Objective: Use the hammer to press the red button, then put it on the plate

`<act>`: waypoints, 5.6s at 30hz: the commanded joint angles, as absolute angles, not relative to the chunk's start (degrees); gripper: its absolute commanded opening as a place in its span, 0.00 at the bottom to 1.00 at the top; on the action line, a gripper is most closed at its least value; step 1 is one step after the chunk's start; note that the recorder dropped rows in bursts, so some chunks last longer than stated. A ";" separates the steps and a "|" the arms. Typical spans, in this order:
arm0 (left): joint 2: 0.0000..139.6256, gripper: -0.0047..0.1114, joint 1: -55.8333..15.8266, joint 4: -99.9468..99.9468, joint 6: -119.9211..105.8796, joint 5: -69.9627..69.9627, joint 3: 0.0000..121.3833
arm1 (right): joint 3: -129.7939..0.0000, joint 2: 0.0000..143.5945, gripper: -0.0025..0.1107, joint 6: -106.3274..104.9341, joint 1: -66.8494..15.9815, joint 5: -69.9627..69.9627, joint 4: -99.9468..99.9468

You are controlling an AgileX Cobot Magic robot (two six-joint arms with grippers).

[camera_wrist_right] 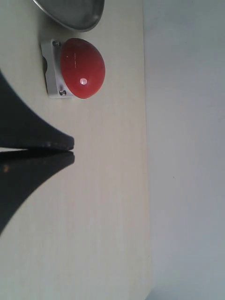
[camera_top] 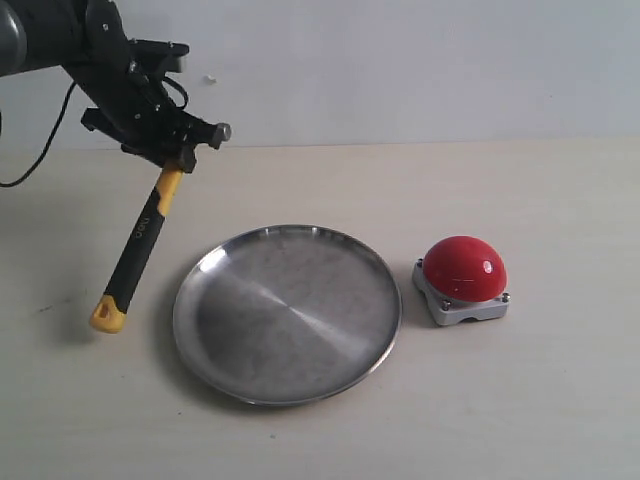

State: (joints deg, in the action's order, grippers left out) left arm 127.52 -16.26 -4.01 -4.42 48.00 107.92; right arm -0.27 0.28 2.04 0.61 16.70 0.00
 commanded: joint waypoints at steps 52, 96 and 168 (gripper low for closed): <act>100.58 0.04 -47.63 -53.45 -47.14 -48.23 61.16 | 0.00 0.00 0.02 2.07 0.96 16.08 0.00; 100.72 0.04 -49.09 -60.87 -43.23 -54.50 65.29 | 0.00 0.00 0.02 1.63 0.96 6.43 1.57; 100.53 0.04 -52.11 -52.42 -45.59 -49.91 67.45 | -63.29 122.90 0.69 35.49 -15.33 -68.27 62.40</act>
